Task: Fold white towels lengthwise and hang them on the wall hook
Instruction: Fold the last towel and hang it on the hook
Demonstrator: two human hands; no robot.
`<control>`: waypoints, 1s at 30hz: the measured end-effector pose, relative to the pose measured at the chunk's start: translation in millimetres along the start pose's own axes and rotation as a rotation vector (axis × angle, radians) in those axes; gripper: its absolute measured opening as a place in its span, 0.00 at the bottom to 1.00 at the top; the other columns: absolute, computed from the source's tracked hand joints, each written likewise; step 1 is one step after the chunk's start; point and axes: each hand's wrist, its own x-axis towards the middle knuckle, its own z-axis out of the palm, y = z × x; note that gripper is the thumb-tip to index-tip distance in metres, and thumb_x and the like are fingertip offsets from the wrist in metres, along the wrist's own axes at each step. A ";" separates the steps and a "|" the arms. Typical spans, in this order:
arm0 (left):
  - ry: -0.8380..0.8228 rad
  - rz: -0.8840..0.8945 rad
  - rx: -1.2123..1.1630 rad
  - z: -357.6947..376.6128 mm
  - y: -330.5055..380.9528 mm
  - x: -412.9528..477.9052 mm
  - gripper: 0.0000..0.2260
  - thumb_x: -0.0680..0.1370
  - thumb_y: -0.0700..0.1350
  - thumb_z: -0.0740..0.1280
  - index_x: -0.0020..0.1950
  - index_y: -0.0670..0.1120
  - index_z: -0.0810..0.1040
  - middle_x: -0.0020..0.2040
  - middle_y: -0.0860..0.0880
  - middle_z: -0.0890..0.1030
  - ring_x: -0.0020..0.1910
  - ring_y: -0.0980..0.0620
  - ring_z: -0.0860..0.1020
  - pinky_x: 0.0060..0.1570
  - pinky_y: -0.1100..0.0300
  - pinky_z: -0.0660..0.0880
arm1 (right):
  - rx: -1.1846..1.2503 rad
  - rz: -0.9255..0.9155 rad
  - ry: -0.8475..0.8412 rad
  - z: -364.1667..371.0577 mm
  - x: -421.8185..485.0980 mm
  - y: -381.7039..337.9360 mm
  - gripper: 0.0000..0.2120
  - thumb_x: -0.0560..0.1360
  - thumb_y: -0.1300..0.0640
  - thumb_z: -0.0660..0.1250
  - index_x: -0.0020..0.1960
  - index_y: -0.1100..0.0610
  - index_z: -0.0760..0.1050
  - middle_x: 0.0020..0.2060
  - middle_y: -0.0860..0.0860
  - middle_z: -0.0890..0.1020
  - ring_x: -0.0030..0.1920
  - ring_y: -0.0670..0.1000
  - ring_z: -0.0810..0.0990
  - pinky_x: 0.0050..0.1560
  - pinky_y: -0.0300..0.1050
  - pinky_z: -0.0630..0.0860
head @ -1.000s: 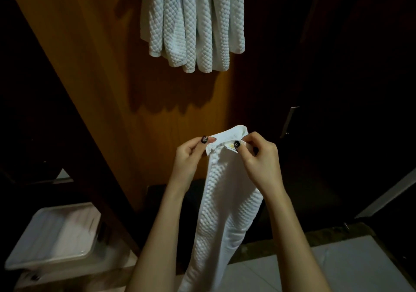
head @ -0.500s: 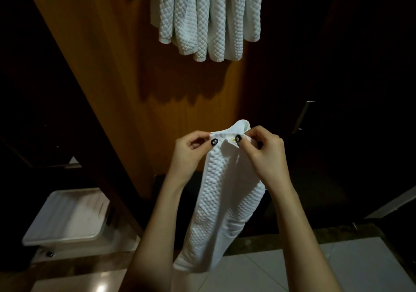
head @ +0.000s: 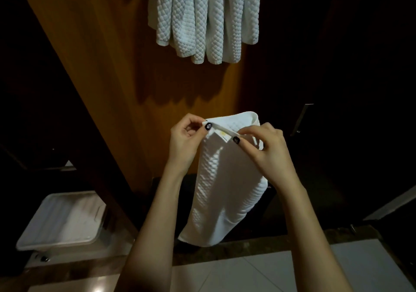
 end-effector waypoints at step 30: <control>0.246 0.178 -0.115 -62.2 54.9 49.8 0.07 0.74 0.37 0.70 0.44 0.49 0.77 0.35 0.55 0.82 0.35 0.60 0.78 0.36 0.68 0.74 | -0.054 0.049 -0.027 -28.4 3.5 4.6 0.05 0.75 0.53 0.69 0.45 0.48 0.73 0.40 0.42 0.78 0.45 0.36 0.77 0.34 0.31 0.74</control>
